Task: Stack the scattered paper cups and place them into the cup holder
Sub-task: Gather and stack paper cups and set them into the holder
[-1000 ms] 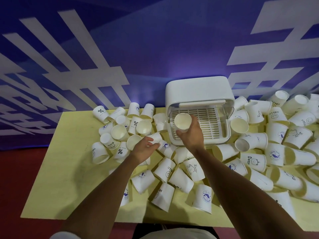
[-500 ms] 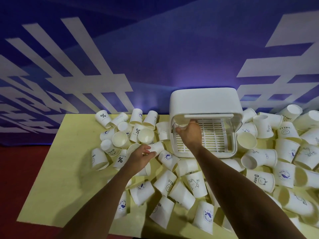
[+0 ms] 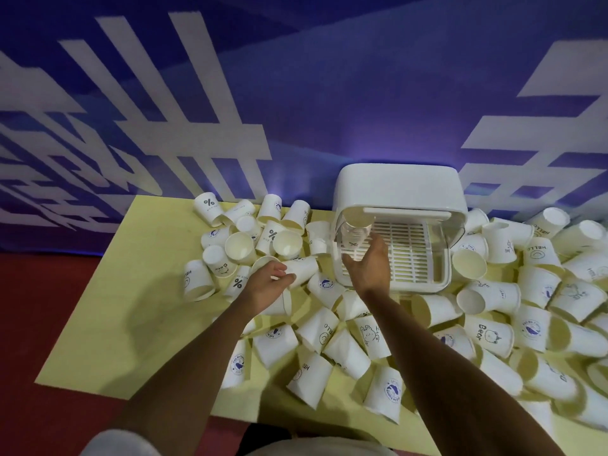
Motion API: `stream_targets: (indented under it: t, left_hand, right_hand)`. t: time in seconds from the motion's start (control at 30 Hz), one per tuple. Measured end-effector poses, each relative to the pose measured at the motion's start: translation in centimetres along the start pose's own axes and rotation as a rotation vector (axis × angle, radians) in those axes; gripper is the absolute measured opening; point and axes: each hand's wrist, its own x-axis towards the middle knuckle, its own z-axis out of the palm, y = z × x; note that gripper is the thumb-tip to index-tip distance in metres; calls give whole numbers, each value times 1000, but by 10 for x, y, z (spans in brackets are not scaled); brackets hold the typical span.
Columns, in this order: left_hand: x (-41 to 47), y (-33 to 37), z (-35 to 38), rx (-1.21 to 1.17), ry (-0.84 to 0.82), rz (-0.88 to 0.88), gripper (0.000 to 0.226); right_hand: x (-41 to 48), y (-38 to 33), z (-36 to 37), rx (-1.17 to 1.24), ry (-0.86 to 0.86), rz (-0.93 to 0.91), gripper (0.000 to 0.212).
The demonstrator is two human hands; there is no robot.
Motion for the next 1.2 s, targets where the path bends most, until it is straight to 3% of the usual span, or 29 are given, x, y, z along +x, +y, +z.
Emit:
stream_targets:
  t: [0.27,0.43,0.57,0.77,0.93,1.07,1.2]
  left_hand:
    - [-24,-28,-28,-78,102,7,32]
    - [-42,-75,-54,-83,148,-21,34]
    - [-58,-110,-65,-97,236,-45,29]
    - [-71,-141,-76,-45,231,-115,63]
    - [-80,-158,-72,-15,161,-140,81]
    - [-85,-172,-62,-1,92,-156,108]
    - [-83,-184,-55,-19,74,-174,111]
  right_hand:
    - [-48,-16,21,-57,-63,-128,60]
    - [-77,-32,48,-111,-219,-237,50]
    - [-102,-44,72,-186,-354,-336,53]
    - [-127,-62,103,-310,-480,-494,53]
    - [-138,-70,125,-430,-582,-598,56]
    - [-142,-73,140,-548,-620,-683,59]
    - [-143,-72,152,-611,-625,-741,60]
